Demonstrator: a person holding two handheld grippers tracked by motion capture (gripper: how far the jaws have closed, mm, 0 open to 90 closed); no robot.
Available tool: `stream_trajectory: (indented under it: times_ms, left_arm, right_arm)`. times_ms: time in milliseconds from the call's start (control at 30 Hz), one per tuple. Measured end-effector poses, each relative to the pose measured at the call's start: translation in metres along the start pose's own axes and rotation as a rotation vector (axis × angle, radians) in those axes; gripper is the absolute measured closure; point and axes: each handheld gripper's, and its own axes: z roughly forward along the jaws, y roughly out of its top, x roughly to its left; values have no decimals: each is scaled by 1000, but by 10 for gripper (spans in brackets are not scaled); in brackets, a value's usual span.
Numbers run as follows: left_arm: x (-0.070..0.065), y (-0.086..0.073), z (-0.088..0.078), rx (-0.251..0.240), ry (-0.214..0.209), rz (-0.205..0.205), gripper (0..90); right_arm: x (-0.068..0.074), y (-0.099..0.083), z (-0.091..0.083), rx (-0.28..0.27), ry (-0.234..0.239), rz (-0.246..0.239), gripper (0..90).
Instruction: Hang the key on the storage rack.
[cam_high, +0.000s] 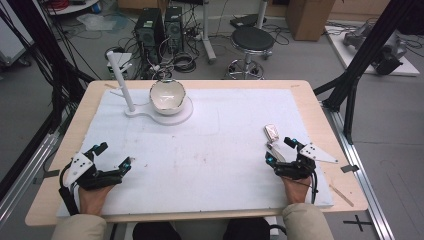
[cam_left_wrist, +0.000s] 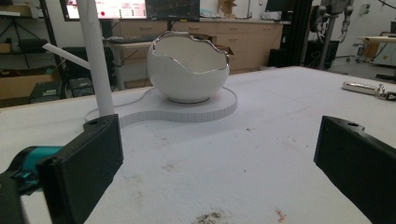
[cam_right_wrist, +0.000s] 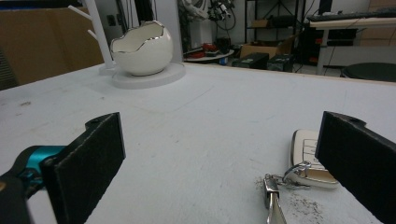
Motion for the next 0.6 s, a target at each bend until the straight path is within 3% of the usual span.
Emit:
stream_trajectory:
  times_ms: [433,600]
  left_arm:
    - [0,0,0,5,3,2,17]
    - [0,1,1,15,5,4,17]
  right_arm:
    - [0,0,0,-7,-6,-10,6]
    - [-1,0,0,-14,-14,16,6]
